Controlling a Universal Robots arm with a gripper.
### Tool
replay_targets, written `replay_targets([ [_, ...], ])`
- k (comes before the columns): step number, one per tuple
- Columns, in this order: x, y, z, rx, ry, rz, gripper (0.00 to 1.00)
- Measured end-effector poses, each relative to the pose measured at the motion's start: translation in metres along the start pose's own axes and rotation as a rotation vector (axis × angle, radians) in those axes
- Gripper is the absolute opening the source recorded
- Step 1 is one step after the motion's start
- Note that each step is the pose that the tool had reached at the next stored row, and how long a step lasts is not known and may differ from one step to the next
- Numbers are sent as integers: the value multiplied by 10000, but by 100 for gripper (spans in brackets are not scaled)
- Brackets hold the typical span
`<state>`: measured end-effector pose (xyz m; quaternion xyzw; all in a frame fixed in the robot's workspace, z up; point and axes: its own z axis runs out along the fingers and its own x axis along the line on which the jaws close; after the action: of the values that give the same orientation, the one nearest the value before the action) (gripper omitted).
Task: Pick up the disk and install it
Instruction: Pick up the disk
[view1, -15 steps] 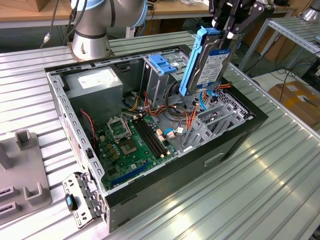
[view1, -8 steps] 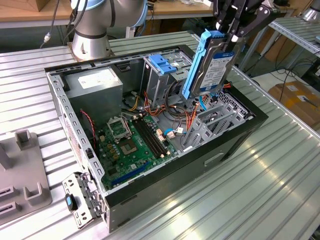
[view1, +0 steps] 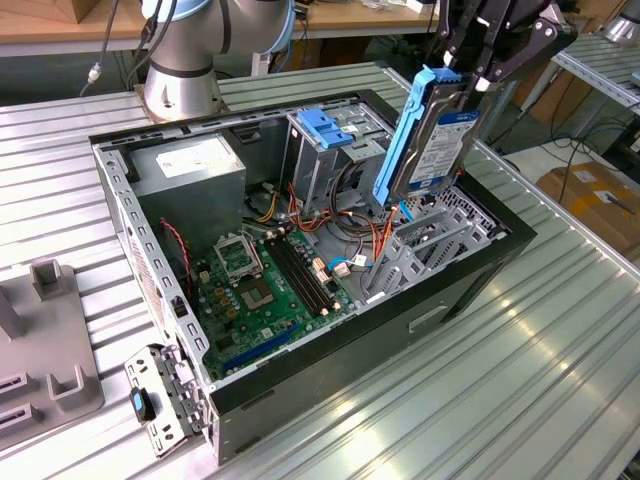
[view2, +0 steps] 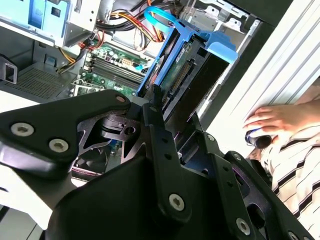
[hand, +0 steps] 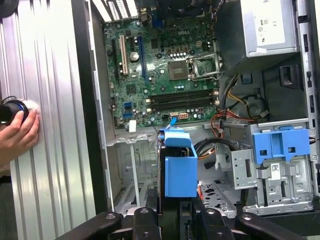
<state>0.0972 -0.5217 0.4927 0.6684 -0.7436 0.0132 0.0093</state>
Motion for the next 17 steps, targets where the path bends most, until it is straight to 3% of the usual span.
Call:
replay_targets([
  [4,52,-77,8,-24,1,5,35],
  [10,170,-117,25,-25,2,27,35],
  [13,241,-135,87,-26,3,44,35],
  [17,259,-166,166,-25,3,47,35],
])
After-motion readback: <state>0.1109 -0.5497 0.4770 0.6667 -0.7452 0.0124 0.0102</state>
